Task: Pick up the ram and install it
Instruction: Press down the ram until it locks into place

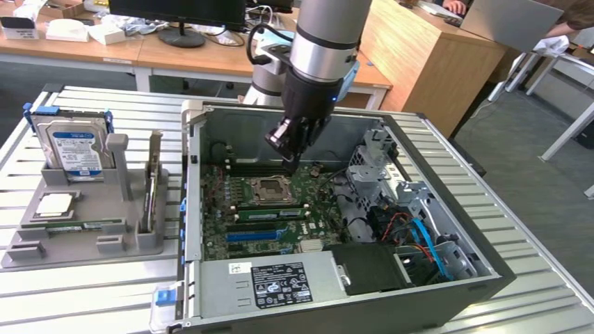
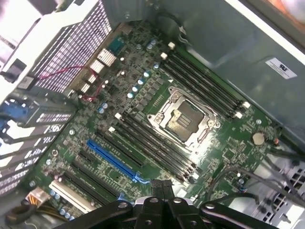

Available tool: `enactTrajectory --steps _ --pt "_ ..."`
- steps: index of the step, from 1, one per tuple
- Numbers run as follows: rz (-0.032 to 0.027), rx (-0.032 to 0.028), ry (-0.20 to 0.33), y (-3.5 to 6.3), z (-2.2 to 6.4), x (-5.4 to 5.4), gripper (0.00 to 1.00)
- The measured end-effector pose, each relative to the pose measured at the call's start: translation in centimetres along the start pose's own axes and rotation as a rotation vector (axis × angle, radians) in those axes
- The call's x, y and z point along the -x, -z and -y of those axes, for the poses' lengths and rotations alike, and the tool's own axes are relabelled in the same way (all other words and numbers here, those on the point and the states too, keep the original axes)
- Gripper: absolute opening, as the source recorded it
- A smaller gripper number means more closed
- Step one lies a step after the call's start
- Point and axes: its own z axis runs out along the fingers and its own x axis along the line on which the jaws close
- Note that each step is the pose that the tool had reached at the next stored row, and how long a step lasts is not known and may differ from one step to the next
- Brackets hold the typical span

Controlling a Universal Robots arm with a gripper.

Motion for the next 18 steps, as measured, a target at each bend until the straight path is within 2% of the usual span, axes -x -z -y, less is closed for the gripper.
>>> enactTrajectory --steps 18 --pt "0.0074 -0.011 -0.265 -0.16 -0.06 -0.1 0.1"
